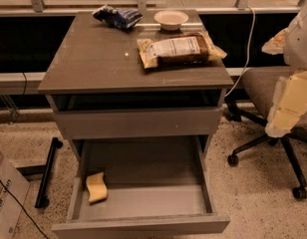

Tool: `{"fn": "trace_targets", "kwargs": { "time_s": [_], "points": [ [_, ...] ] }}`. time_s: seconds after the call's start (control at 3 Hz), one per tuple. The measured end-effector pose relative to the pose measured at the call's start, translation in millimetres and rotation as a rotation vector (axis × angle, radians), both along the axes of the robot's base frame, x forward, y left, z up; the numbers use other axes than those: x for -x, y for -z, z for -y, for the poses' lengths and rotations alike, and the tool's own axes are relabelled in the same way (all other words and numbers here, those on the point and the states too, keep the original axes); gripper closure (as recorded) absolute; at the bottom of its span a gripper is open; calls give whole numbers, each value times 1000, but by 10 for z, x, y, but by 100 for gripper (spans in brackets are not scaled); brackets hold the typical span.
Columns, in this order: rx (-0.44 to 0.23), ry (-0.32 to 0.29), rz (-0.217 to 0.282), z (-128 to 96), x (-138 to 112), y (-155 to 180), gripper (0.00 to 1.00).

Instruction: Pick sponge from middle drawer and place on counter

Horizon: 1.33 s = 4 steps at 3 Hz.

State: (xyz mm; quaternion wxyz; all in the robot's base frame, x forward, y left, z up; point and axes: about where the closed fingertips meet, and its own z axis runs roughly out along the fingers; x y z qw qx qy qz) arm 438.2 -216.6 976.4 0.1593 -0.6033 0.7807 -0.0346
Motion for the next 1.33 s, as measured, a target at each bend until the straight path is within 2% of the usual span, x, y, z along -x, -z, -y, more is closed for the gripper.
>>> {"fn": "trace_targets", "kwargs": {
  "time_s": [0.33,0.67,1.0,1.33],
  "points": [
    [0,0,0,0,0,0,0],
    [-41,-10,10,-35,-44,79,0],
    [-122,-23,8,-44,-136,264,0],
    [-137,-26,8,-64,-147,278,0]
  ]
}}
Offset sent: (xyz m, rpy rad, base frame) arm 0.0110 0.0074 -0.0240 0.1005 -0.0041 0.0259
